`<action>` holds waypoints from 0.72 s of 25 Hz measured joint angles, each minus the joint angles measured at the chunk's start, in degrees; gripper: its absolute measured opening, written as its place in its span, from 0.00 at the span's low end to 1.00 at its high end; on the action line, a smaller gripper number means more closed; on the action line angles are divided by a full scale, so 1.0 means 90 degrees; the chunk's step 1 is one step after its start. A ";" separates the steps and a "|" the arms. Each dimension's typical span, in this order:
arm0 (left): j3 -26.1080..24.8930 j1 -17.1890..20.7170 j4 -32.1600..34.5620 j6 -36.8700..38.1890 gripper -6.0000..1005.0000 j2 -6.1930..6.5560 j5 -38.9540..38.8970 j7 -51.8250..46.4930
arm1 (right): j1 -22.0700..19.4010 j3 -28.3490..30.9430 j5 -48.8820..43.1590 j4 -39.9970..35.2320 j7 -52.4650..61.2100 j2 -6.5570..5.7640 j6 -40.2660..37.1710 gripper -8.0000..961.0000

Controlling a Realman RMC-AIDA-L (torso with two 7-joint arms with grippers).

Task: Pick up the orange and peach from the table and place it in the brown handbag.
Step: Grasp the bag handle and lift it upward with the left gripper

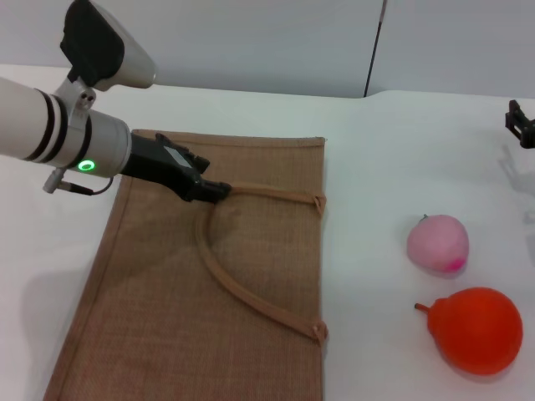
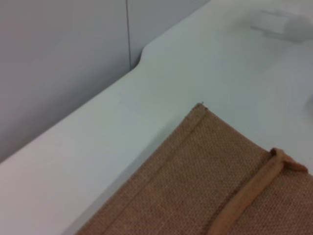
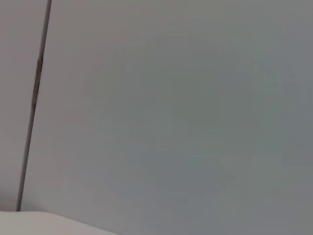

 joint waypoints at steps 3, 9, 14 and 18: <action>-0.0003 -0.0125 -0.0240 -0.0001 0.60 0.0006 0.0032 -0.0002 | 0.0000 0.0000 0.0000 -0.0002 0.0005 0.0000 0.0000 0.79; -0.0143 -0.0278 -0.0527 0.0021 0.60 0.0007 0.0233 -0.0005 | 0.0007 0.0000 0.0000 -0.0003 -0.0005 0.0000 0.0000 0.79; -0.0153 -0.0347 -0.0786 0.0165 0.60 0.0002 0.0248 0.0028 | 0.0010 0.0000 0.0000 0.0003 0.0003 0.0000 0.0000 0.79; -0.0156 -0.0358 -0.0822 0.0232 0.59 -0.0003 0.0251 0.0051 | 0.0010 0.0000 0.0000 0.0008 0.0003 0.0004 0.0000 0.79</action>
